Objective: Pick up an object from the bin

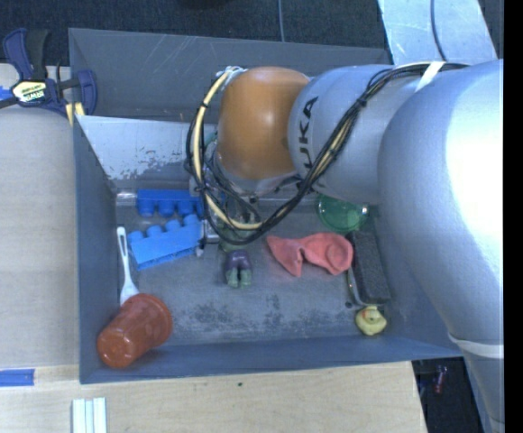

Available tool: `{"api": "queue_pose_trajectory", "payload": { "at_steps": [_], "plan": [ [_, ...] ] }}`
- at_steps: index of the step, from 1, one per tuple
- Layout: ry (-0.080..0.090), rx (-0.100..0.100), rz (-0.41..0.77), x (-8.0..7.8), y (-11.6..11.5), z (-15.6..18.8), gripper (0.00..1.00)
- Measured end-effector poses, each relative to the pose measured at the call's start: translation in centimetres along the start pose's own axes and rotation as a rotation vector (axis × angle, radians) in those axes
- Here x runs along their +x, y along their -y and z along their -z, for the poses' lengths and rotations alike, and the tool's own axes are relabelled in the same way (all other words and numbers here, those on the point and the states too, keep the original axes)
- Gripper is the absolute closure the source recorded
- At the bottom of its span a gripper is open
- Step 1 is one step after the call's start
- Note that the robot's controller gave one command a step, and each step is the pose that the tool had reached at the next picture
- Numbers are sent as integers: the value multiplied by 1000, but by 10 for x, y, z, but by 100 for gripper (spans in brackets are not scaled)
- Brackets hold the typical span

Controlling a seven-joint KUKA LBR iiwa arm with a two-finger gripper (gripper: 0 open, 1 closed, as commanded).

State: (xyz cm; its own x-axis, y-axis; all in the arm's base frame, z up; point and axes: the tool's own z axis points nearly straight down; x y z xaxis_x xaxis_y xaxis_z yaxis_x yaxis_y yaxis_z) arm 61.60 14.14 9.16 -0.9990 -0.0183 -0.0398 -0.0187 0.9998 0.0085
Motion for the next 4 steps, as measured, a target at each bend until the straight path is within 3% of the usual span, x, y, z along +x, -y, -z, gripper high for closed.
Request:
{"api": "queue_pose_trajectory", "payload": {
  "at_steps": [1, 2, 3, 4],
  "plan": [
    [-2, 0, -59, 24, 76, -7, 0],
    [5, -5, 202, 13, -20, -20, 100],
    [-15, -1, 202, 17, -19, -22, 0],
    [2, -4, 200, 14, -19, -21, 100]
  ]
}}
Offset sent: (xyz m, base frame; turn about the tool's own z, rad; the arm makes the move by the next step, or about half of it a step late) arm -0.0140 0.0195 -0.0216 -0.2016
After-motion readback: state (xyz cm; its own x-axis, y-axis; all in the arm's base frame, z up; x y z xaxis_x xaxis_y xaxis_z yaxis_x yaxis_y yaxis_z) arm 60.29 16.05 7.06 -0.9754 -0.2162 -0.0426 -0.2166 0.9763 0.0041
